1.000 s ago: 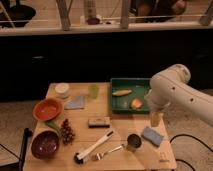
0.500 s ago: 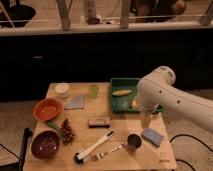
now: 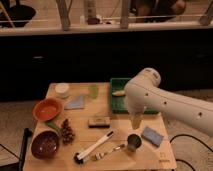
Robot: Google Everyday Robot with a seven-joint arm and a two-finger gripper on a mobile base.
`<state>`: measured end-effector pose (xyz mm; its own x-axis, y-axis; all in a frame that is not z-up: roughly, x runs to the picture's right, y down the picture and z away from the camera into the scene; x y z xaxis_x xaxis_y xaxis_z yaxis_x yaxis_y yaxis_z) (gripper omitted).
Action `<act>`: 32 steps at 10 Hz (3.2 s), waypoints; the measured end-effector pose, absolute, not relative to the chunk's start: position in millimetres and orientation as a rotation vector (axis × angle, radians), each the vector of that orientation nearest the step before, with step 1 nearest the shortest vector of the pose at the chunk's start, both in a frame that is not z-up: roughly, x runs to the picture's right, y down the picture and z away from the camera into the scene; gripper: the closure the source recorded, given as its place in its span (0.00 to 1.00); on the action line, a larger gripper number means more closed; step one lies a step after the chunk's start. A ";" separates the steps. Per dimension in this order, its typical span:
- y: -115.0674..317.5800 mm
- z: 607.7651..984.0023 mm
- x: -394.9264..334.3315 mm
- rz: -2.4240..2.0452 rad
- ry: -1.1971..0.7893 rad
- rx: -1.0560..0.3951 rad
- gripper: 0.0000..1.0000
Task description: Wipe purple bowl with eraser
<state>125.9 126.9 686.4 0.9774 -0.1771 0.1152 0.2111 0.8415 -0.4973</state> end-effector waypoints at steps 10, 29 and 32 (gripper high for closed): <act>131.1 711.3 73.0 -0.302 -0.139 -0.534 0.20; 160.9 771.0 6.8 -0.454 -0.283 -0.556 0.20; 170.1 782.3 3.2 -0.468 -0.300 -0.567 0.20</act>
<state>3.2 170.1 782.3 0.8533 -0.3399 0.3954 0.5013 0.7434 -0.4428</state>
